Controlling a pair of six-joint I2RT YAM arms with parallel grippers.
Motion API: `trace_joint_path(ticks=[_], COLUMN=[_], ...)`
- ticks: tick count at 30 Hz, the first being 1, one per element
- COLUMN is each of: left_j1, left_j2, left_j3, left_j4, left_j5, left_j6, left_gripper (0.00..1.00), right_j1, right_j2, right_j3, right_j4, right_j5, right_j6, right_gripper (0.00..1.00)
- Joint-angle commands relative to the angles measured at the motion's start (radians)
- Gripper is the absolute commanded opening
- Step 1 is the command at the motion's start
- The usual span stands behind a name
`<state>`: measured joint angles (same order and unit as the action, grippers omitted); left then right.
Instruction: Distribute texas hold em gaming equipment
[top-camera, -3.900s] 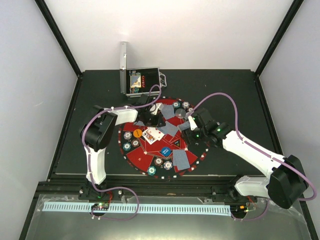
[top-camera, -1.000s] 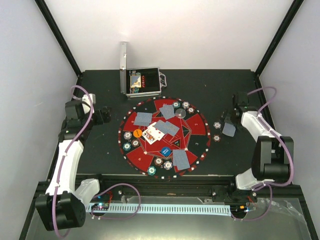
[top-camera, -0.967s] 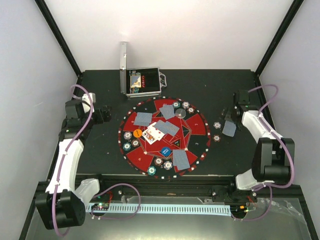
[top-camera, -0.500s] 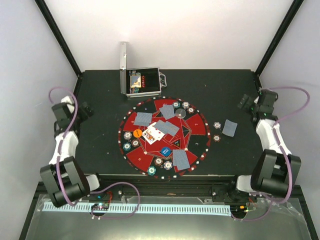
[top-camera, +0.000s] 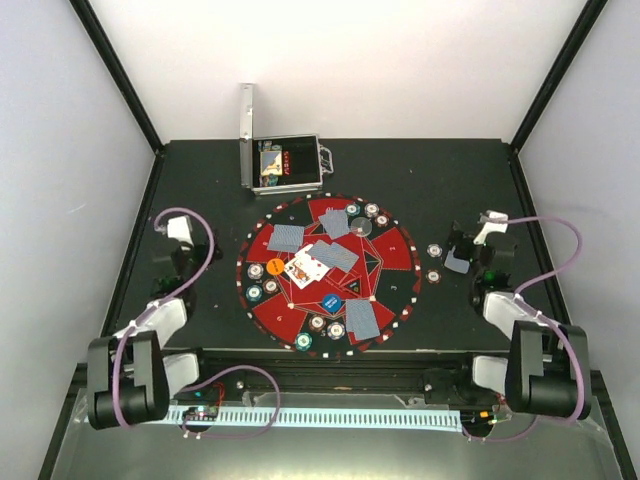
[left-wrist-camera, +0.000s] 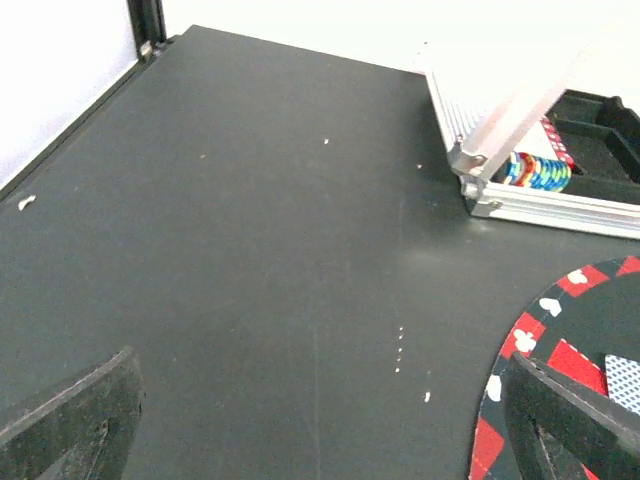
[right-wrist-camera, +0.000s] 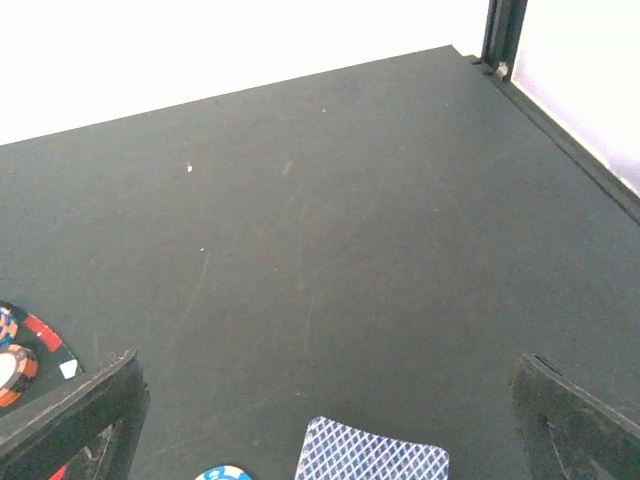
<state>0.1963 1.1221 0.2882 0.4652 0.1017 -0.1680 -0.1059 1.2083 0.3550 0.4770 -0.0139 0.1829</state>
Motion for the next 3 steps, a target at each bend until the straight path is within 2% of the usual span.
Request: trace_joint_path(ticks=[1, 3], left_j1=[-0.063, -0.085], left_j2=[0.023, 0.039], left_j3=[0.031, 0.035], left_j4=[0.146, 0.169], left_j5=[-0.106, -0.163], left_j6=[0.111, 0.118], left_gripper=[0.99, 0.99], right_j1=[0.010, 0.010], right_j2=[0.020, 0.026], right_j3=[-0.025, -0.027], right_j4=[0.234, 0.255], right_j5=[0.062, 0.062], right_j6=[-0.035, -0.039], right_gripper=[0.99, 0.99])
